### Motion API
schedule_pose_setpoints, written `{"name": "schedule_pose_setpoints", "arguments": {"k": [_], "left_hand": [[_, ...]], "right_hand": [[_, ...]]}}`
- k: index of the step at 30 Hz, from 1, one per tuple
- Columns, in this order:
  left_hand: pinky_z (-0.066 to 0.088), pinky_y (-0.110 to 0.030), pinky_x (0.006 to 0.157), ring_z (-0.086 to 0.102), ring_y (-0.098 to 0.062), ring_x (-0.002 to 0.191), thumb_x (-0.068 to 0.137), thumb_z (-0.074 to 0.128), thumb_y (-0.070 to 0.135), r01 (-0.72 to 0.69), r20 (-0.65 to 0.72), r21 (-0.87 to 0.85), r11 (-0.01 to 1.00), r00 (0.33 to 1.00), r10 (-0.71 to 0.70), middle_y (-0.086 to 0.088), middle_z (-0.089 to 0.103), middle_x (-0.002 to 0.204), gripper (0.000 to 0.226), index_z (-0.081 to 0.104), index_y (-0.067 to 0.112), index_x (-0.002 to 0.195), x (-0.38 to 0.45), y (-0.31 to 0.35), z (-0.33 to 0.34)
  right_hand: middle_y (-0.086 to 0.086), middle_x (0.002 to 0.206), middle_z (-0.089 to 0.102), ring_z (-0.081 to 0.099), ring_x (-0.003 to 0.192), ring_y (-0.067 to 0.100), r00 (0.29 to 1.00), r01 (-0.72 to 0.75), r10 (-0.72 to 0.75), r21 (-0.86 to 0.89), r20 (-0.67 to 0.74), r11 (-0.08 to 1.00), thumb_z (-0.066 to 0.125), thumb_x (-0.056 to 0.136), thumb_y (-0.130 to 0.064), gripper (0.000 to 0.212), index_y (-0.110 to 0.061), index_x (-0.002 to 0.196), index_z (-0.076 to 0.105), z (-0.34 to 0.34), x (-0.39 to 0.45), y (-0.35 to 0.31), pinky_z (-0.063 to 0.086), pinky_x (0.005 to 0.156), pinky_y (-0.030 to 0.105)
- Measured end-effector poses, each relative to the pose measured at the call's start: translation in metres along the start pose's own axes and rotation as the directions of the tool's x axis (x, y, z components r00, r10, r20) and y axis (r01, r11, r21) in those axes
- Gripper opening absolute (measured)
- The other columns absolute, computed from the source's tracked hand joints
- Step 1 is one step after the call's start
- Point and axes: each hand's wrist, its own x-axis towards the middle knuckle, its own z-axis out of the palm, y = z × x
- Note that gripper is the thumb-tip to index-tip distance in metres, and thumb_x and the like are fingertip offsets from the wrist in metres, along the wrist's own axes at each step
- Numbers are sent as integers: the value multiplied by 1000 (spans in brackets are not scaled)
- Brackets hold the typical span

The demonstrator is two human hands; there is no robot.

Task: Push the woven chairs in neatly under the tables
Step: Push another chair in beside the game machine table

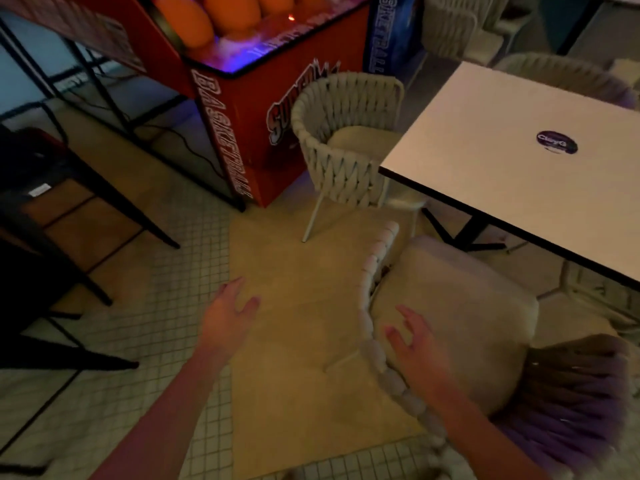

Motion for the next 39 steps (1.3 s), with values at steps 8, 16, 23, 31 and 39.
{"name": "schedule_pose_setpoints", "arguments": {"k": [8,16,23,31,39], "left_hand": [[36,-37,109,45,-15,128,88,57,49,-18,9,-3,1000,1000,18,1,44,145,61,43,27,142,37,-31,-82],[38,-36,107,44,-15,130,88,54,51,-205,168,195,959,971,173,5,43,146,62,39,29,145,147,2,-114],[37,-39,103,39,-19,136,85,54,58,-326,166,266,907,942,290,3,36,152,68,37,33,146,287,77,-157],[43,-35,103,48,-22,129,87,56,51,-437,339,282,854,878,338,-3,41,148,65,40,25,144,437,118,-166],[46,-37,97,49,-20,127,86,53,56,-608,517,200,769,732,444,2,46,142,62,39,31,141,574,167,-110]], "right_hand": [[2,142,47,45,129,20,999,47,-47,60,9,997,52,90,-45,56,-20,140,41,76,5,-95,40,105,40],[1,145,44,44,131,17,995,-53,62,123,-74,991,51,88,-51,63,-26,143,32,134,89,-156,38,97,25],[8,140,49,50,124,25,981,-40,59,106,-185,994,50,89,-49,61,-18,140,38,141,212,-242,37,90,27],[6,144,47,45,131,22,933,-107,170,206,-317,973,51,88,-53,64,-19,141,39,139,316,-292,36,104,33],[2,144,47,46,130,20,833,-257,398,370,-384,893,53,88,-49,62,-21,142,38,161,399,-310,40,107,44]]}}
